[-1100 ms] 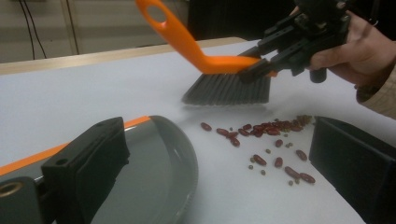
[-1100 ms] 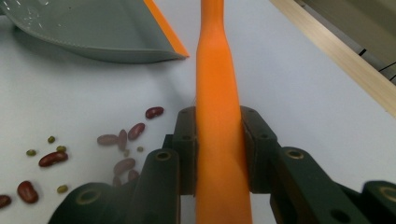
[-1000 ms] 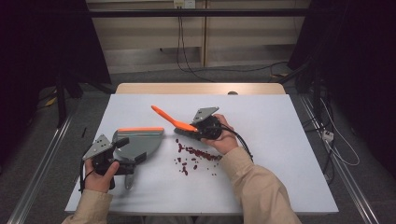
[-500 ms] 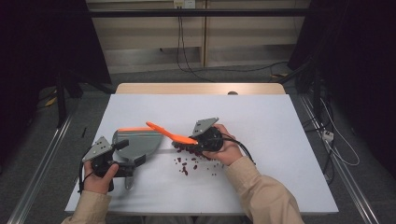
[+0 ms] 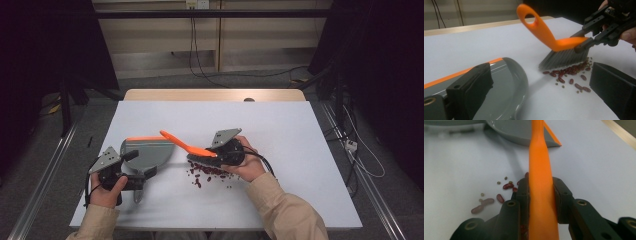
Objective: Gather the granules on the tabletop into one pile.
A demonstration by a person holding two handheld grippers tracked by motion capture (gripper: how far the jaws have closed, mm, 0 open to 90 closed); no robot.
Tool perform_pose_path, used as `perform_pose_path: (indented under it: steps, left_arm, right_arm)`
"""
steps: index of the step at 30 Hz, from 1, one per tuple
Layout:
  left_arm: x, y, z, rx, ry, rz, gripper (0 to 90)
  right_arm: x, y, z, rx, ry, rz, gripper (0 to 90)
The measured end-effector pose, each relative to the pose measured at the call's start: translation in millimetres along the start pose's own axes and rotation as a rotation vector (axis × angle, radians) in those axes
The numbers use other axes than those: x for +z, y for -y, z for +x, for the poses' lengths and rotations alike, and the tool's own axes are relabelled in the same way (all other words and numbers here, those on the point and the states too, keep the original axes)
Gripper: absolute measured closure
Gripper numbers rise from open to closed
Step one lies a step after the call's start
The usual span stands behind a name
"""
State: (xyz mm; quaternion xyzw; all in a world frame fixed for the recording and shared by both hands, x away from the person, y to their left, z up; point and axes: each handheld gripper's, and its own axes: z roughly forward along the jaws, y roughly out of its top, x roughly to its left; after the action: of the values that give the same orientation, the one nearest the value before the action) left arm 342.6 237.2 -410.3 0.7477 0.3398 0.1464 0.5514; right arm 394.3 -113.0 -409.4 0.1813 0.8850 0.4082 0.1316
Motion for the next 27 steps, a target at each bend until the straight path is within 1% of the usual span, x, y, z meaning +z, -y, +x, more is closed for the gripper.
perform_pose_path:
  steps: [4,8,9,12,14,16,17,19,20,22,25,27]
  left_arm:
    - [-0.6,-0.1,0.7,0.004,-0.001,0.001,4.3]
    - [-0.8,0.1,1.1,0.004,-0.001,0.003,4.2]
    - [-1.0,0.1,1.2,0.005,-0.001,0.002,4.3]
    - [-1.3,-0.1,1.4,0.005,-0.004,0.000,4.2]
    - [-1.2,0.0,1.2,0.006,-0.003,0.002,4.2]
    - [-1.0,0.1,0.9,0.006,-0.005,0.002,4.3]
    - [-0.6,0.2,0.7,0.006,-0.004,0.003,4.3]
    - [-0.2,0.5,0.7,0.009,-0.005,0.005,4.2]
    - [0.0,0.6,0.6,0.008,-0.003,0.007,4.3]
    - [0.0,0.3,0.9,0.007,-0.005,0.003,4.3]
    - [-1.0,-0.2,2.0,0.007,-0.010,0.002,4.2]
    - [-1.2,-0.2,2.4,0.009,-0.014,0.003,4.2]
  right_arm:
    - [-9.1,-1.7,-1.7,0.055,0.032,-0.047,71.3]
    - [-19.0,-5.3,0.2,0.154,0.081,-0.088,71.3]
    - [-21.2,-6.0,1.4,0.187,0.091,-0.103,71.3]
    - [-26.6,-7.8,7.8,0.284,0.124,-0.145,71.3]
    - [-26.5,-8.3,15.3,0.327,0.145,-0.158,71.3]
    - [-23.2,-6.7,23.7,0.376,0.150,-0.174,71.3]
    - [-21.0,-5.7,28.3,0.398,0.151,-0.183,71.4]
    - [-15.6,-3.7,36.7,0.432,0.132,-0.199,71.3]
    - [-12.7,-3.2,41.0,0.456,0.127,-0.203,71.3]
    - [-6.4,-3.1,48.2,0.502,0.098,-0.203,71.3]
    - [1.6,-4.5,56.9,0.550,0.072,-0.216,71.3]
    - [7.1,-5.5,60.7,0.616,0.031,-0.235,71.3]
